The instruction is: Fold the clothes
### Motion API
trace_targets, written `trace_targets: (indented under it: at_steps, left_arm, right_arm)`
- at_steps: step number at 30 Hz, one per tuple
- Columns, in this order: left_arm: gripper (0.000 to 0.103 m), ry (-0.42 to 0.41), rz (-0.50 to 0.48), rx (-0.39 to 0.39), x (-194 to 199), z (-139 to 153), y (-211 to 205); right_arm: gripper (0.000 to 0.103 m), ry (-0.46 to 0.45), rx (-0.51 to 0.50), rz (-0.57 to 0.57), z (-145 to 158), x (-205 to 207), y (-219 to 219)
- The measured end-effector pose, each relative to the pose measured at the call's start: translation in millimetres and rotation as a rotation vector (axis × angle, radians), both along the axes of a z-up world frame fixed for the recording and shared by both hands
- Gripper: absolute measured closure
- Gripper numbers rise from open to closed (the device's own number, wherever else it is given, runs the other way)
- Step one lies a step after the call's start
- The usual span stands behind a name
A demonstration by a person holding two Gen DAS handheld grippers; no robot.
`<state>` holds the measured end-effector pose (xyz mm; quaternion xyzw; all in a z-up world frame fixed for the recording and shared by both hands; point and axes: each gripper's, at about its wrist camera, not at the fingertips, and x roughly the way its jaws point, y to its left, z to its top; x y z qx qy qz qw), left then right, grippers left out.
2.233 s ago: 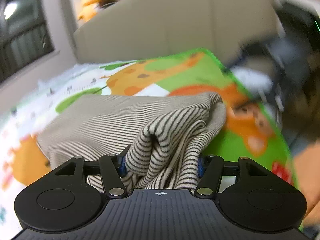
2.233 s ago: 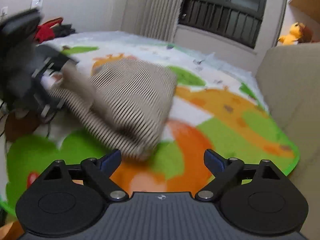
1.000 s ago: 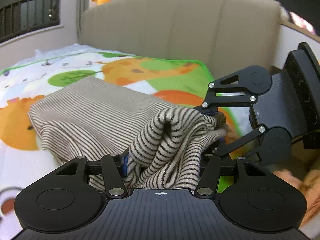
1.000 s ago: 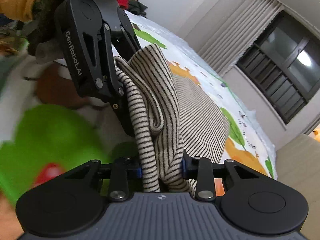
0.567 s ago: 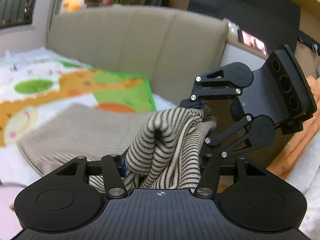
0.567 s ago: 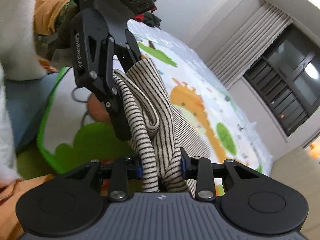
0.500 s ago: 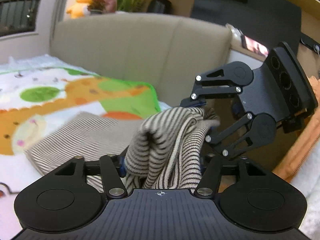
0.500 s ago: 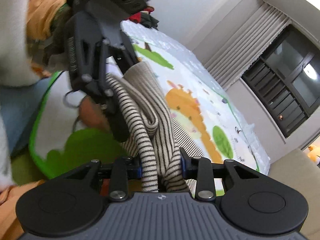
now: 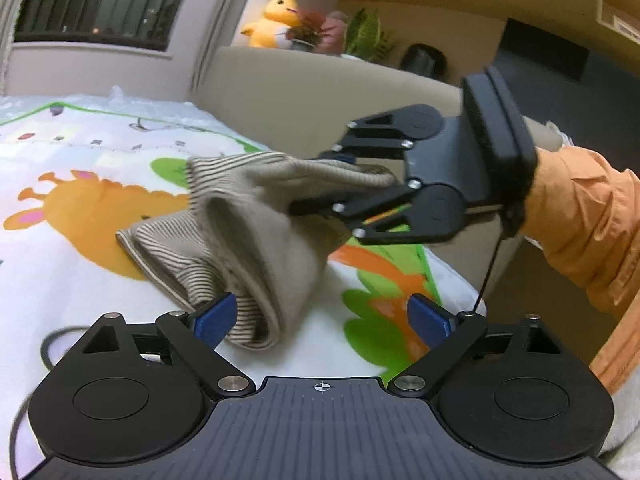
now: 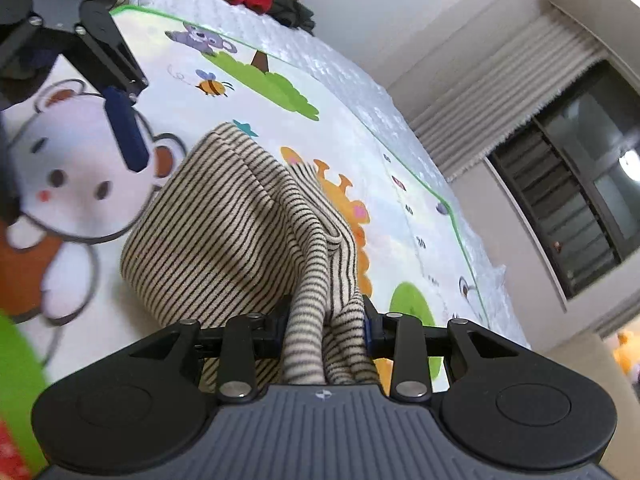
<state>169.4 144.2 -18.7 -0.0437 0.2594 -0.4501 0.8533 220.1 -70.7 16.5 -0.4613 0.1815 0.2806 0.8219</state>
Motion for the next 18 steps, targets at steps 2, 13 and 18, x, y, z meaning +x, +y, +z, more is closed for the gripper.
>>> trace_targets:
  at_steps: [2,13,18]
  left_arm:
    - [0.006,-0.012,0.008,-0.008,13,0,0]
    - [0.003,0.109,0.281,-0.11,140,-20,-5]
    - [0.003,0.178,0.39,-0.057,182,-41,-8]
  right_arm:
    - [0.069,-0.01,-0.01,0.013,2,20,4]
    - [0.0,0.031,0.262,-0.195,-34,149,-7]
    - [0.0,0.186,0.629,-0.388,-34,167,-57]
